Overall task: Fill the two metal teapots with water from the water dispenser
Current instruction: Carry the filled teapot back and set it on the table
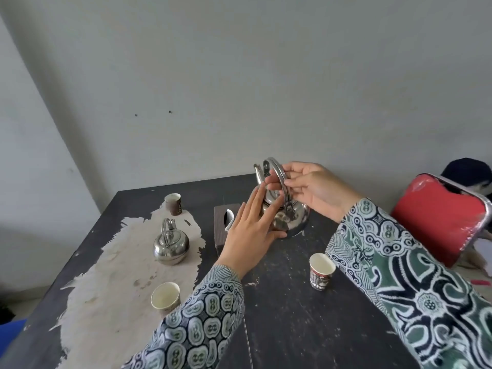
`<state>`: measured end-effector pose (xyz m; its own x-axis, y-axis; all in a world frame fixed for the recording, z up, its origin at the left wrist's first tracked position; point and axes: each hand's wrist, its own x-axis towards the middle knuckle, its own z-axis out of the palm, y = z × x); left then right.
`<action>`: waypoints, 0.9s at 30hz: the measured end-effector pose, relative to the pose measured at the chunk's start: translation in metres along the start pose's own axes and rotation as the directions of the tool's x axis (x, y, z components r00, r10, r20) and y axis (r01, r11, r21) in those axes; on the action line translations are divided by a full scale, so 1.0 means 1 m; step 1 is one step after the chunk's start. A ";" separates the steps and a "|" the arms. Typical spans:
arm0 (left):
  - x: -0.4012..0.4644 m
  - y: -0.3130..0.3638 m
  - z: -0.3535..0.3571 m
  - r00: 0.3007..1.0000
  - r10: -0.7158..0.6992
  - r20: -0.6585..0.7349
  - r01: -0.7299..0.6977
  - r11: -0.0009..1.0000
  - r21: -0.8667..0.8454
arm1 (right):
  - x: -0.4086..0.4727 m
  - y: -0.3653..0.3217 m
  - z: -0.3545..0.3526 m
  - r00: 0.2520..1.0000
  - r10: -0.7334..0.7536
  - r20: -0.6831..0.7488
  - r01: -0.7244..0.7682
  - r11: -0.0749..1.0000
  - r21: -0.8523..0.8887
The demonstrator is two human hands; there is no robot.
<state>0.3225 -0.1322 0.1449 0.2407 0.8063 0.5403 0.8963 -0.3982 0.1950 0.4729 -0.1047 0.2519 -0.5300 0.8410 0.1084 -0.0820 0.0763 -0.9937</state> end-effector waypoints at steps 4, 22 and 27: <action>0.030 -0.011 0.023 0.997 -0.054 0.050 0.052 0.998 0.035 | 0.033 0.006 -0.029 0.997 0.075 0.026 -0.075 0.997 -0.011; 0.086 -0.068 0.226 0.903 -0.230 0.362 0.157 0.963 0.219 | 0.158 0.166 -0.150 0.869 0.494 0.033 -0.495 0.869 -0.004; 0.073 -0.077 0.265 0.861 -0.242 0.446 0.139 0.958 0.250 | 0.163 0.210 -0.162 0.839 0.544 0.008 -0.544 0.838 -0.044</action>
<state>0.3694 0.0730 -0.0477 0.1569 0.9862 0.0528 0.9855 -0.1598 0.0576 0.5056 0.1352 0.0558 -0.4959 0.7427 -0.4499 0.2564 -0.3698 -0.8930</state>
